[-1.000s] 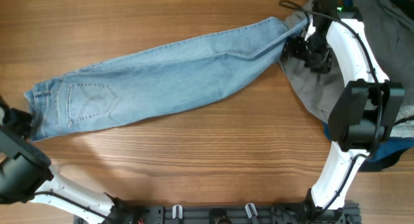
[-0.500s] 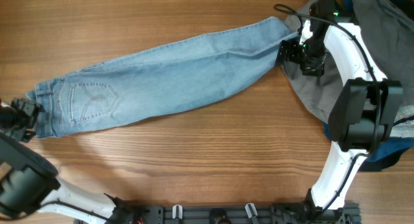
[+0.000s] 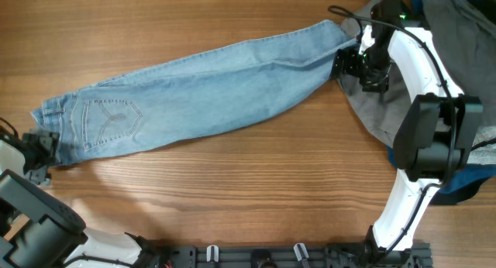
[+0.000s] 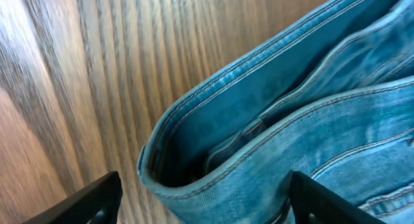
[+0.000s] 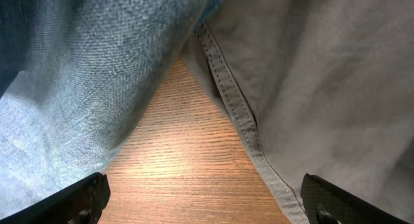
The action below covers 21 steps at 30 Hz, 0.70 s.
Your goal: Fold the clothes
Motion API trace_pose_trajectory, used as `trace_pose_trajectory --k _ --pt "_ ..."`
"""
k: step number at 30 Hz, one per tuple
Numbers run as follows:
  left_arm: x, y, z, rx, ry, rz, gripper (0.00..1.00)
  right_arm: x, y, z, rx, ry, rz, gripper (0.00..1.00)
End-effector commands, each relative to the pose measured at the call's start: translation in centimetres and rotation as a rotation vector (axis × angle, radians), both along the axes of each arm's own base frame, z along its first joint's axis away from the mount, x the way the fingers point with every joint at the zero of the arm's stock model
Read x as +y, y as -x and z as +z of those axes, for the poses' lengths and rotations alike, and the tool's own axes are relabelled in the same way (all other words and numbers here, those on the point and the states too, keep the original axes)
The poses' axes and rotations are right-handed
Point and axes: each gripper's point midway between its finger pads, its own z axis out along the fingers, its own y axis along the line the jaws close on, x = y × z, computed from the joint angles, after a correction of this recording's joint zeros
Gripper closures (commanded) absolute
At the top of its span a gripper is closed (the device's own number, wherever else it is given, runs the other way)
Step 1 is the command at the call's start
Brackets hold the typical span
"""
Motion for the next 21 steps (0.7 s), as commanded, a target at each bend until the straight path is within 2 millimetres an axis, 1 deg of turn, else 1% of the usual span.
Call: trace_pose_trajectory --k 1,2,4,6,7,9,10,11,12,13,14,15,16,17,18,19,20,21 --pt "-0.2 0.3 -0.5 0.012 0.005 0.004 0.50 0.4 0.5 -1.0 0.029 -0.014 0.020 0.01" --pt "-0.2 0.2 -0.5 0.012 0.005 0.004 0.64 0.4 0.5 -1.0 0.030 -0.014 0.020 0.00" --pt "-0.2 0.2 -0.4 0.010 0.001 0.004 0.95 0.4 0.5 -1.0 0.030 -0.014 0.020 0.00" --pt "-0.1 0.3 -0.5 0.017 -0.005 0.007 0.96 0.4 0.6 -1.0 0.032 -0.014 0.020 0.00" --pt "0.3 0.9 -0.5 0.045 -0.026 0.018 0.96 0.4 0.7 -1.0 0.036 -0.014 0.019 0.00" --pt "2.5 2.8 0.4 0.104 -0.095 0.081 0.96 0.4 1.0 -1.0 0.049 -0.015 0.019 0.00" --pt "4.0 3.4 1.7 0.097 -0.119 0.123 0.96 0.4 1.1 -1.0 0.055 -0.015 0.019 0.00" --pt "5.8 3.9 3.5 0.075 -0.144 0.164 0.96 0.4 1.2 -1.0 0.058 -0.015 0.019 0.00" --pt "7.5 4.2 5.8 0.055 -0.170 0.197 0.96 0.5 1.2 -0.9 0.057 -0.020 0.019 0.00" --pt "8.4 4.0 7.3 0.034 -0.183 0.207 0.96 0.6 1.1 -0.9 0.055 -0.031 0.020 0.00" --pt "8.9 3.6 8.4 0.020 -0.195 0.205 0.91 0.9 1.1 -0.8 0.051 -0.048 0.021 0.00" --pt "9.1 3.3 9.1 0.013 -0.204 0.202 0.84 1.2 0.9 -0.8 0.046 -0.064 0.025 0.01" --pt "9.0 3.2 9.2 0.013 -0.203 0.199 0.72 1.4 0.8 -0.7 0.041 -0.071 0.028 0.00" --pt "8.6 3.0 9.1 0.010 -0.191 0.190 0.32 1.4 0.7 -0.7 0.034 -0.071 0.032 0.00" --pt "8.1 2.4 9.0 -0.003 -0.173 0.171 0.00 1.8 0.3 -0.6 0.011 -0.087 0.063 0.01" --pt "7.5 1.8 8.9 -0.018 -0.154 0.151 0.00 2.4 -0.2 -0.4 -0.021 -0.121 0.098 0.01" --pt "6.3 0.6 8.8 -0.049 -0.115 0.114 0.00 3.6 -1.1 0.1 -0.081 -0.184 0.159 0.01" --pt "5.0 -0.6 8.7 -0.072 -0.077 0.076 0.00 4.6 -1.8 0.5 -0.132 -0.231 0.219 0.04"
